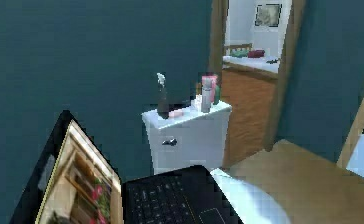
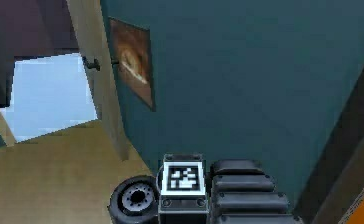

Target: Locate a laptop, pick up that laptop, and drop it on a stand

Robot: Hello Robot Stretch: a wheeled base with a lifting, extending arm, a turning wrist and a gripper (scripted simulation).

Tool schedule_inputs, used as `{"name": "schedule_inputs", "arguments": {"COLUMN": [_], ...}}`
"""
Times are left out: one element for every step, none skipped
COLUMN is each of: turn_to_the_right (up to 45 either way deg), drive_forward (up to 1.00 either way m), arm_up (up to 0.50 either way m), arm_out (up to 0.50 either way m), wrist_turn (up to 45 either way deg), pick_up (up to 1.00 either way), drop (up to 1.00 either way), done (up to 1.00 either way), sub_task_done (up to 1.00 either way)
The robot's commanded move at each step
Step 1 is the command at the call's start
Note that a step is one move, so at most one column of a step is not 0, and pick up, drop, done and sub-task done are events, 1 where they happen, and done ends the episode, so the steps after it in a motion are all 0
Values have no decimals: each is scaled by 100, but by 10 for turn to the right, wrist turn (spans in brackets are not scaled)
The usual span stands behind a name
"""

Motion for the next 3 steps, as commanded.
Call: {"name": "schedule_inputs", "arguments": {"turn_to_the_right": [450,270,0], "drive_forward": [0,0,45], "arm_up": [0,0,0], "arm_out": [0,0,0], "wrist_turn": [0,0,0], "pick_up": [0,0,0], "drop": [0,0,0], "done": [0,0,0], "sub_task_done": [0,0,0]}}
